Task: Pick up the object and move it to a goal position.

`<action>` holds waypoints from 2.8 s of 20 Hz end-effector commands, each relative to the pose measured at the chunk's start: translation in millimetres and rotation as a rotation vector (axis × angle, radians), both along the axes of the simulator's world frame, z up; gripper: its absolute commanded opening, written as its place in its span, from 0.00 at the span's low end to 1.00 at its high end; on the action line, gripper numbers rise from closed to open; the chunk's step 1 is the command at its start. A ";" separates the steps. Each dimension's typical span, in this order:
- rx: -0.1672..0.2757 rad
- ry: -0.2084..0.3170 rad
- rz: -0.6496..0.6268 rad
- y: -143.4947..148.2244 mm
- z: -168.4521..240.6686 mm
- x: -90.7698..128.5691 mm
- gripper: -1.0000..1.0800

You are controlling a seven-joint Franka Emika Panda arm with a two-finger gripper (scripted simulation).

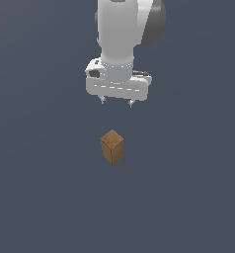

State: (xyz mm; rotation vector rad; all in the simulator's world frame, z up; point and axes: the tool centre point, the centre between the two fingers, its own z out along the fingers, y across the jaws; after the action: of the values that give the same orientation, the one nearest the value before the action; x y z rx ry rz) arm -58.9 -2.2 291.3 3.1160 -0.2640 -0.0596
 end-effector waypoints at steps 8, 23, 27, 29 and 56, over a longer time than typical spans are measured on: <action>0.002 -0.017 -0.250 -7.5 -36.7 33.4 0.96; -0.001 -0.038 -0.575 -19.5 -90.4 71.3 0.96; -0.002 -0.040 -0.609 -20.9 -96.5 74.9 0.96; -0.002 -0.041 -0.618 -21.2 -98.0 75.8 0.96; -0.002 -0.041 -0.621 -21.3 -148.5 76.0 0.00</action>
State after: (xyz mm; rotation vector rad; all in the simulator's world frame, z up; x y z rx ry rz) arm 17.0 -22.9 143.4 2.9004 -1.2081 -0.0002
